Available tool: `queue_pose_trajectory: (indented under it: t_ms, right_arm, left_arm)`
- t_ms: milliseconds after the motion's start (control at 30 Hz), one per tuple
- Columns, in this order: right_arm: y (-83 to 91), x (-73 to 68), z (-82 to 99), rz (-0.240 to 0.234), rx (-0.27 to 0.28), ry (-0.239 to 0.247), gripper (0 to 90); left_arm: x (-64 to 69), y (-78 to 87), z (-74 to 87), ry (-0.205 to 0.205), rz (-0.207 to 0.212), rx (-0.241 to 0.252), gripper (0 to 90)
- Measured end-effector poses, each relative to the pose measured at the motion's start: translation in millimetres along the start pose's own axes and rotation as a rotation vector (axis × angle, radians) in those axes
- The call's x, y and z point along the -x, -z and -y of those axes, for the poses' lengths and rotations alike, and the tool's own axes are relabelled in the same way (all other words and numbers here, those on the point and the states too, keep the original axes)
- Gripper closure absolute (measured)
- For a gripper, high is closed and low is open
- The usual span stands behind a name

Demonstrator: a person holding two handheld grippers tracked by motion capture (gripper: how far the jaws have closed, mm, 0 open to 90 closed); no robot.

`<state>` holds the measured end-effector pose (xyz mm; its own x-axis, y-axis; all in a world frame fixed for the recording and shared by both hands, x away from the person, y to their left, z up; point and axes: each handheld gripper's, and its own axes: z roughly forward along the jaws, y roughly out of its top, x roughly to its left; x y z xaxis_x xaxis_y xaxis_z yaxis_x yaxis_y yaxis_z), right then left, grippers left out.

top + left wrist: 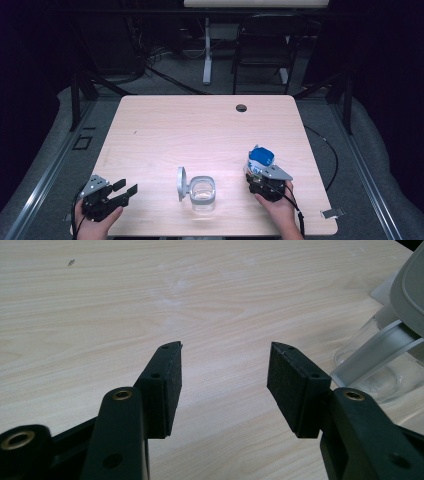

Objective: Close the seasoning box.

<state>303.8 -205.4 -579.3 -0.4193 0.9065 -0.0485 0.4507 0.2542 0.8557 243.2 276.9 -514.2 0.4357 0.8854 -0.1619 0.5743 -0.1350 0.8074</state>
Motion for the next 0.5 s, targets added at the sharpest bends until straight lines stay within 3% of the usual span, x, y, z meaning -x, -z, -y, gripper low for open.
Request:
queue_pose_trajectory:
  t_ms: [500]
  right_arm:
    - [0.3,2.2,-1.2,-0.018,-0.011,0.023,38.7]
  left_arm:
    - [-0.4,0.6,0.0,0.001,-0.001,0.000,48.3]
